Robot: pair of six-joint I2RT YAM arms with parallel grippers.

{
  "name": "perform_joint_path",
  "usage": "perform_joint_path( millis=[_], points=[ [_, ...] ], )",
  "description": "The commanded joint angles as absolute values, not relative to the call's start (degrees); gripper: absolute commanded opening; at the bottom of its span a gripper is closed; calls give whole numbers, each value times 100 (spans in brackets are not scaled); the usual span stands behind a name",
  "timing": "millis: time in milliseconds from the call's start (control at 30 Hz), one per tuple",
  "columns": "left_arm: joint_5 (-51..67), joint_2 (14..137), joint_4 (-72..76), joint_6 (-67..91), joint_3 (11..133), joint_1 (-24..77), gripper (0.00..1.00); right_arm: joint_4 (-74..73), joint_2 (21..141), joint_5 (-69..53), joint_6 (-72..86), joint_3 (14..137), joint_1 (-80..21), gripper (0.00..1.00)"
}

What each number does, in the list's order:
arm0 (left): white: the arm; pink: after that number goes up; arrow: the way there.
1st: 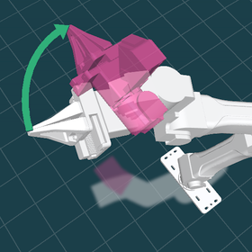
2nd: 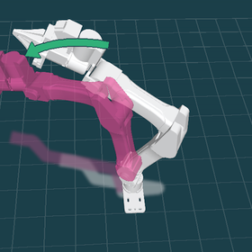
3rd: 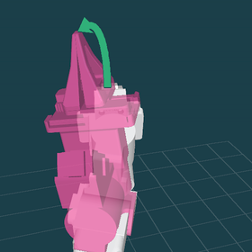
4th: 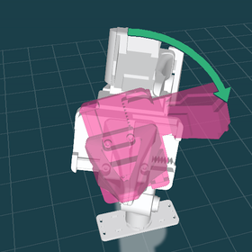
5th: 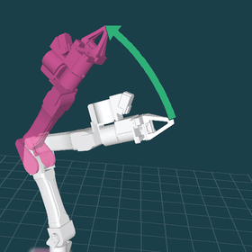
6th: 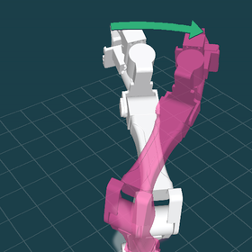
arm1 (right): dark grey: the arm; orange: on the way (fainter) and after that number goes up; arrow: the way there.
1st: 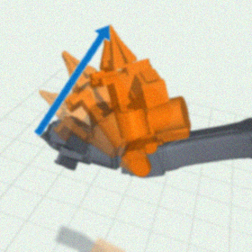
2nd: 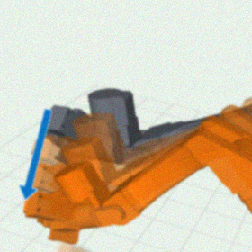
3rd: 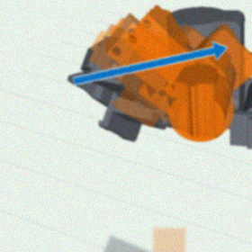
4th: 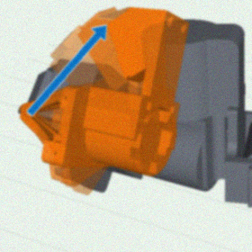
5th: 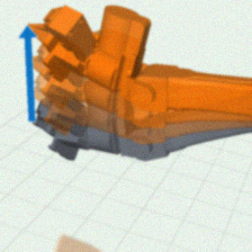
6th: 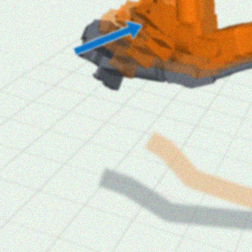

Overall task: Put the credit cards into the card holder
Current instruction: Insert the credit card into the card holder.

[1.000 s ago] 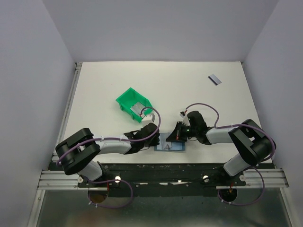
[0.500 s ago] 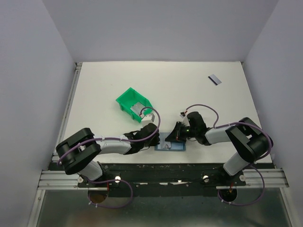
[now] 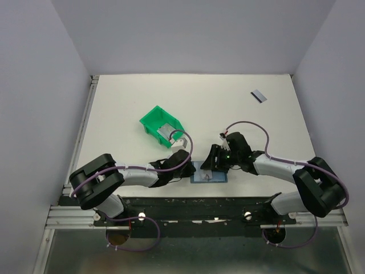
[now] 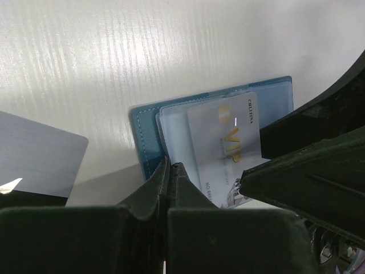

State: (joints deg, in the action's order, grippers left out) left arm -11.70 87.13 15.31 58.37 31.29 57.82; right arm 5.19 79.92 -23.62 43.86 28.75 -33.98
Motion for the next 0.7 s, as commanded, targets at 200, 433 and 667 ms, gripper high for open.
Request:
perform_joint_path(
  millis=[200,433,667],
  points=[
    [-984,8868,1178,5827,2909,5827,0,-843,7647,-1504,3982,3015,-3410,65],
    [-976,8868,1178,5818,2935,5827,0,-1116,7418,-1239,3894,3059,-3410,52],
    [-958,8842,1178,5810,2936,5827,0,-643,7664,-1555,3920,2989,-3410,33]
  ],
)
